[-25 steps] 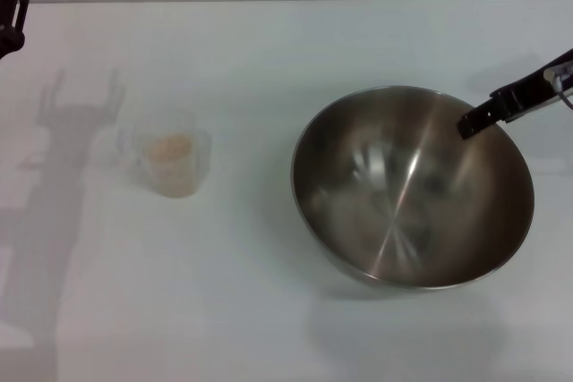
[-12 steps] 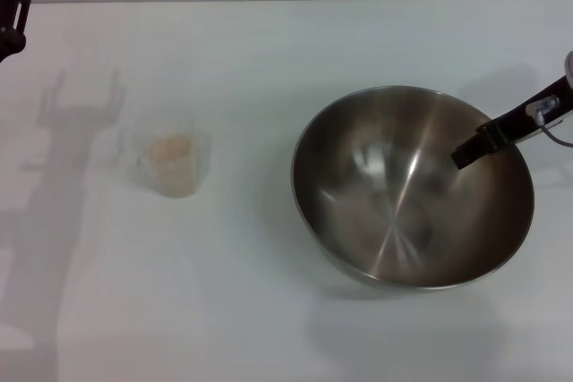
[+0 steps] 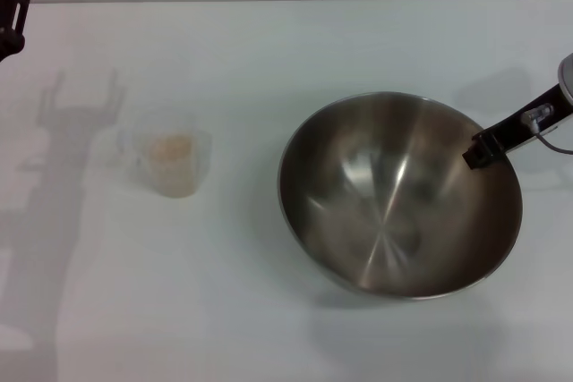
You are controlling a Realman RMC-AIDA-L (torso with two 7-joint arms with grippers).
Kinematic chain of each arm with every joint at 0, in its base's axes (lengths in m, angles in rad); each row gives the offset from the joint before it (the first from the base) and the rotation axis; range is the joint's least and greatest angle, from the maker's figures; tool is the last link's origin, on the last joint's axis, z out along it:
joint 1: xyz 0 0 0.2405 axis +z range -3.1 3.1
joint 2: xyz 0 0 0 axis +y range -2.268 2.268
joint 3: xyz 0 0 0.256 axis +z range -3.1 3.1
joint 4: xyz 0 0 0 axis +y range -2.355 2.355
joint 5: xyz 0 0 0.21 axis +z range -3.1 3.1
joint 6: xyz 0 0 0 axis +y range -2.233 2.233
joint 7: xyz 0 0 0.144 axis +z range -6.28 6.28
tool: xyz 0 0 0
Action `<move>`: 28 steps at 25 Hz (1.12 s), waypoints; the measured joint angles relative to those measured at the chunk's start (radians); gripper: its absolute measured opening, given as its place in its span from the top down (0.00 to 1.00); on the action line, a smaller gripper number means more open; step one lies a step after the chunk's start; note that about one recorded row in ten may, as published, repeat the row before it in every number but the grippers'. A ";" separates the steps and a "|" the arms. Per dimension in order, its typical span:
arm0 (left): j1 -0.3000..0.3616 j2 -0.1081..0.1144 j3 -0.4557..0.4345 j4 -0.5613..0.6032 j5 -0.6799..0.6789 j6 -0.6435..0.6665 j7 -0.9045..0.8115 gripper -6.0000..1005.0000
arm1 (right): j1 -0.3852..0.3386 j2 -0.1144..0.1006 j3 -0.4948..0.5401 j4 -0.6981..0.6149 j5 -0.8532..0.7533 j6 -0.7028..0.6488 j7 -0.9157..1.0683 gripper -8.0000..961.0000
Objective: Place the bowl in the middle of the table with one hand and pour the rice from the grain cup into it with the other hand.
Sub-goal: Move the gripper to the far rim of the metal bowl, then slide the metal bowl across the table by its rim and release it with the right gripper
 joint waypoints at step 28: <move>-0.003 0.001 0.000 -0.005 0.005 0.000 0.000 0.26 | 0.031 0.011 0.023 -0.062 0.081 -0.117 -0.009 0.99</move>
